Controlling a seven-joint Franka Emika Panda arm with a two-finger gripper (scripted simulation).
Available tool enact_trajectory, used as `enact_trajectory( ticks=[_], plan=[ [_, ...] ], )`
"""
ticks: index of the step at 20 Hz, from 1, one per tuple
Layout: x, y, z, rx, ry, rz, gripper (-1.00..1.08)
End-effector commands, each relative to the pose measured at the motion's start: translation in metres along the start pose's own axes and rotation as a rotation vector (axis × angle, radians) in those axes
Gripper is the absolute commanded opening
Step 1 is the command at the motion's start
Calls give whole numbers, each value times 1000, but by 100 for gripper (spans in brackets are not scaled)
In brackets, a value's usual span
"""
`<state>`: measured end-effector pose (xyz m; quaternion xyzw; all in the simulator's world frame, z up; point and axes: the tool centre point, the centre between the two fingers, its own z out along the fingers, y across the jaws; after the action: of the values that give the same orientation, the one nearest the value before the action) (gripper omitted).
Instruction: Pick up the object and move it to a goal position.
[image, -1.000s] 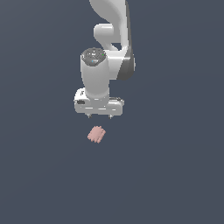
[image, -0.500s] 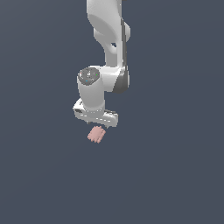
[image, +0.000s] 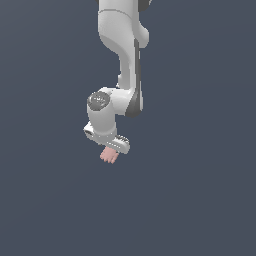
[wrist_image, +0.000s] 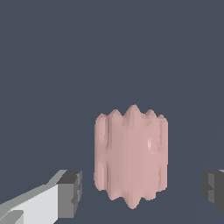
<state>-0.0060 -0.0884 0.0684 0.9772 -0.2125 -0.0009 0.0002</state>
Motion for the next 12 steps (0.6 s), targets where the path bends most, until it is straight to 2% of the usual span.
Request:
enact_trajectory(
  ticks=[1,7,12],
  plan=[
    [1,1,4,1,2,15,100],
    [0,1,8,0,0,11,100],
    [0,1,30,0,1,14,100]
  ],
)
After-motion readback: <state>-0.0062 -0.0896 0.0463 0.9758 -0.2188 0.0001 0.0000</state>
